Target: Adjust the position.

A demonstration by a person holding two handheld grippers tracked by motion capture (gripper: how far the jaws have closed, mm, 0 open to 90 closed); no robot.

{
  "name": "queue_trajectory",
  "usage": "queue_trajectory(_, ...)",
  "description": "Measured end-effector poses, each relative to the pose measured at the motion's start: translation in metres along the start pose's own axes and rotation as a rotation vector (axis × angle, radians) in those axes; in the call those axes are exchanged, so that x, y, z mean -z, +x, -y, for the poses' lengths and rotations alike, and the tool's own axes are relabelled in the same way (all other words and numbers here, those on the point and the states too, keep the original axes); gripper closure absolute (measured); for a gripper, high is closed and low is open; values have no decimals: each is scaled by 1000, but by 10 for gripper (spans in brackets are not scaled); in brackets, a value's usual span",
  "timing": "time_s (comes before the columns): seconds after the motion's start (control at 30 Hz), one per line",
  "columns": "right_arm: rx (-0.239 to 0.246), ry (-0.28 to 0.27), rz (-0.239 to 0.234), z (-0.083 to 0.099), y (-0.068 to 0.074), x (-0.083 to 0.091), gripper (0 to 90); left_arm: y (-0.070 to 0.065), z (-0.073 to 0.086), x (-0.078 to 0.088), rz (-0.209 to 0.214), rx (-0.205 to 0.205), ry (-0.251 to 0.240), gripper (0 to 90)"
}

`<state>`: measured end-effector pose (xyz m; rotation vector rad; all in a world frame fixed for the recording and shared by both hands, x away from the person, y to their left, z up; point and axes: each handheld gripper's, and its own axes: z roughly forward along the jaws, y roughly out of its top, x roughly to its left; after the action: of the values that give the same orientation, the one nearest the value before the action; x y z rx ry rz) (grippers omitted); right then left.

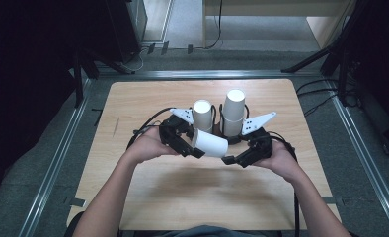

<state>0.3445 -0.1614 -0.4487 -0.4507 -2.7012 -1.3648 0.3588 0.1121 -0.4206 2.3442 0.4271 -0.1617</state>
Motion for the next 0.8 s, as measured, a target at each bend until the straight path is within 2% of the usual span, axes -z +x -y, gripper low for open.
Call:
queue_trajectory(0.1, 2, 2, 1, 0, 0, -1, 234, 0, -6, 0, -1, -13, 17, 243)
queue_trajectory(0.13, 1, 1, -1, 0, -1, -1, 234, 0, -9, -1, -11, -36, 43, 243)
queue_trajectory(0.33, 0, 9, 8, 2, -3, -3, 234, -3, -20, -8, -19, -79, 109, 243)
queue_trajectory(0.43, 7, 10, 9, 2, -3, -5, 234, -3, -21, -12, -11, -86, 129, 242)
queue_trajectory(0.57, 8, 26, 13, 3, -3, -8, 234, -3, -20, -18, -23, -99, 166, 242)
queue_trajectory(0.7, 12, 39, 13, 3, -2, -11, 234, -1, -18, -22, -9, -98, 165, 243)
queue_trajectory(0.8, 20, 51, 10, 3, -1, -15, 234, -2, -18, -25, -16, -103, 190, 243)
